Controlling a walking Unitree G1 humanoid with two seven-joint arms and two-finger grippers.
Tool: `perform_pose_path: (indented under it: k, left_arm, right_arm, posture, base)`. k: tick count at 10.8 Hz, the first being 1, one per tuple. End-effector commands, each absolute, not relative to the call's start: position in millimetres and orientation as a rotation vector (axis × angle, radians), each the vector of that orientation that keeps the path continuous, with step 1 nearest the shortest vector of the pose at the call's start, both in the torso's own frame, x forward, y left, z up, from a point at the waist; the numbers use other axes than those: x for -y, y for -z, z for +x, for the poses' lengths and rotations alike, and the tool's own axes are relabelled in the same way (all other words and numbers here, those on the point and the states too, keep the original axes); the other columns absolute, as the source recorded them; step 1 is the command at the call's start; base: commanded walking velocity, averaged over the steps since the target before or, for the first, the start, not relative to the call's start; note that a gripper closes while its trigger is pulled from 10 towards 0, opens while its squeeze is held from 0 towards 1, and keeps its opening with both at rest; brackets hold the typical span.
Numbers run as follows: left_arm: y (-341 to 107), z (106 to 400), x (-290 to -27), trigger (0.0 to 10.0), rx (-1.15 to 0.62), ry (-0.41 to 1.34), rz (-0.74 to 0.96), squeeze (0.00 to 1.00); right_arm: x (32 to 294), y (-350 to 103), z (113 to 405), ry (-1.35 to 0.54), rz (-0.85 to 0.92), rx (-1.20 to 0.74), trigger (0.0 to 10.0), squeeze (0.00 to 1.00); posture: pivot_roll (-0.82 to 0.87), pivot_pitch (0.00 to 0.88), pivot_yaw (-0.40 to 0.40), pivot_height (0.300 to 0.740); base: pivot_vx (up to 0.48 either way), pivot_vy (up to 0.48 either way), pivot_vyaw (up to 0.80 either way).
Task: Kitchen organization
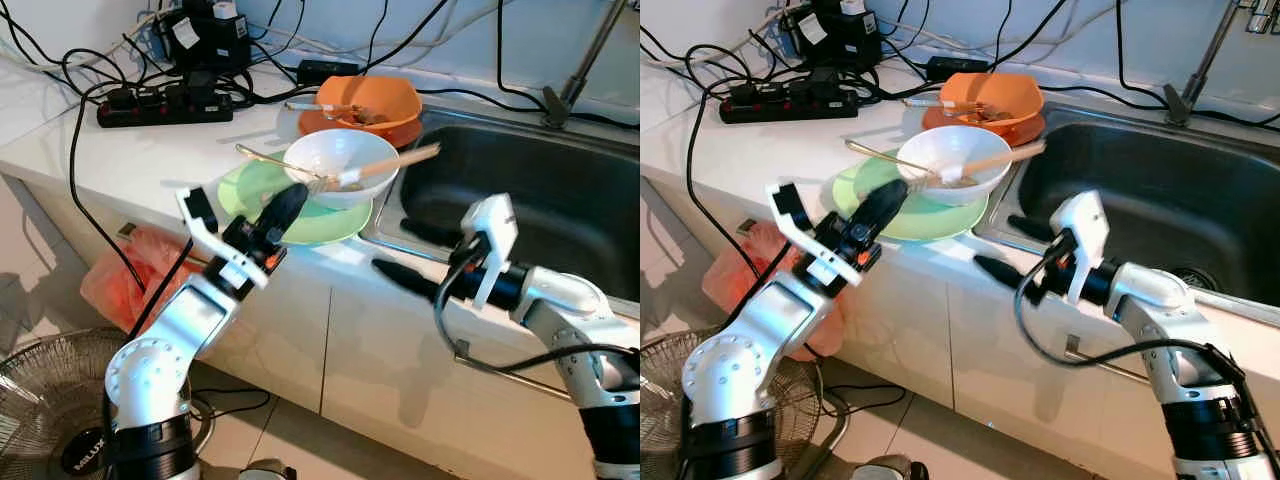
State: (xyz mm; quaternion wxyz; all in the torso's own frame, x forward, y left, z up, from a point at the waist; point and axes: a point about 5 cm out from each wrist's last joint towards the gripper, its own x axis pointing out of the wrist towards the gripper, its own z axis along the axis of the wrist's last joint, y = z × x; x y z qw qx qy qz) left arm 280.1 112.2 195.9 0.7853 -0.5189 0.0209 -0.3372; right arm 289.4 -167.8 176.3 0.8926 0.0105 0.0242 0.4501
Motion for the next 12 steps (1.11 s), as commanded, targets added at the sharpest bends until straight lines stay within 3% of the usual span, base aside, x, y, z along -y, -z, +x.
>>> perform_pose_path:
  k: [1, 4, 5, 6, 7, 12]
  left_arm:
    - [-199, 284, -108, 0.0, -0.022, 0.753, -1.100, 0.00]
    - [-202, 298, -84, 0.0, -0.026, 0.845, -1.065, 0.00]
    - [-201, 304, -71, 0.0, -0.041, 0.905, -1.053, 0.00]
    - [-202, 306, -65, 0.0, -0.041, 0.942, -1.048, 0.00]
    - [-203, 311, -60, 0.0, -0.046, 0.968, -1.043, 0.00]
    - [-198, 337, -57, 0.0, -0.025, 0.926, -1.083, 0.00]
  right_arm:
    - [174, -187, 295, -0.873, 0.074, -0.001, 10.0, 0.98]
    - [185, -203, 318, -0.650, 0.282, 0.096, 10.0, 0.98]
    - [184, -205, 321, -0.613, 0.351, 0.114, 10.0, 0.91]
    - [183, -205, 322, -0.599, 0.378, 0.116, 10.0, 0.64]
    - [180, -206, 322, -0.587, 0.431, 0.128, 10.0, 0.00]
    - [174, -209, 316, -0.579, 0.584, 0.165, 10.0, 0.00]
  posture:
    - [0.16, 0.017, 0.041, 0.740]
    - [0.15, 0.013, 0.049, 0.740]
    - [0.15, 0.012, 0.058, 0.740]
    - [0.15, 0.013, 0.061, 0.740]
    - [0.14, 0.016, 0.071, 0.740]
    - [0.13, 0.033, 0.095, 0.740]
  base:
    - [0.000, 0.000, 0.00]
    - [0.000, 0.000, 0.00]
    - [0.000, 0.000, 0.00]
    - [0.000, 0.000, 0.00]
    - [0.000, 0.000, 0.00]
    - [0.000, 0.000, 0.00]
